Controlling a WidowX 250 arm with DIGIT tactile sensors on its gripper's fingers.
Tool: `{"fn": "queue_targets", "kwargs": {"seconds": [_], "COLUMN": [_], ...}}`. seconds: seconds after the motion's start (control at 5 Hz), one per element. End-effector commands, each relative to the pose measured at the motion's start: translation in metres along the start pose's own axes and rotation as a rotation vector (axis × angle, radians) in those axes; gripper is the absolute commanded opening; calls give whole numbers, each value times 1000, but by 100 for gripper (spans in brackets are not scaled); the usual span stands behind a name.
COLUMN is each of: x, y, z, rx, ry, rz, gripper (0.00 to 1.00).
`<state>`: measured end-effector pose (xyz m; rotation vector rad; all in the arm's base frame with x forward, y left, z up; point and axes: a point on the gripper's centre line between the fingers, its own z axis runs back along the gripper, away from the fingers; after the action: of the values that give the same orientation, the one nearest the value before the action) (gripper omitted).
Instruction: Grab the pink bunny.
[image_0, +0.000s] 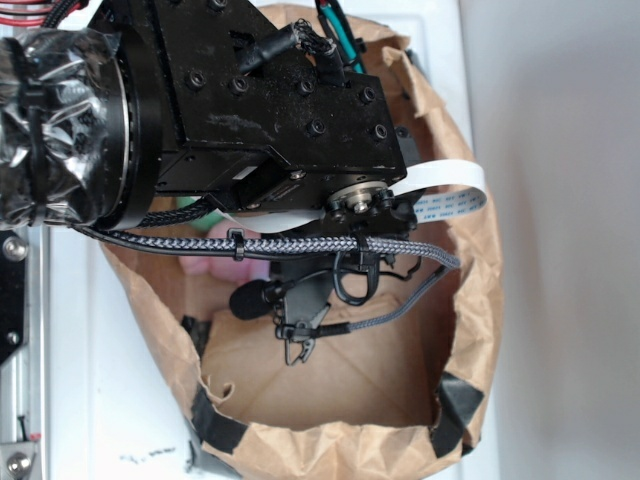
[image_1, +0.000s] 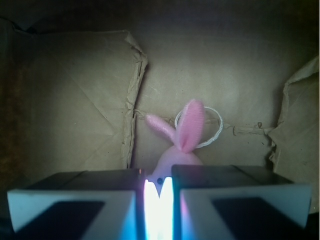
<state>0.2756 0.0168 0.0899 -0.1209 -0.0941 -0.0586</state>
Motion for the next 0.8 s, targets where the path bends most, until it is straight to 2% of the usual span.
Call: {"fn": "queue_targets", "kwargs": {"seconds": [0.0, 0.6], "x": [8, 2], "y": [7, 8], "z": [18, 16], "rx": [51, 52], "ry": [-84, -74], "rz": [-3, -24], "gripper": [100, 100]}}
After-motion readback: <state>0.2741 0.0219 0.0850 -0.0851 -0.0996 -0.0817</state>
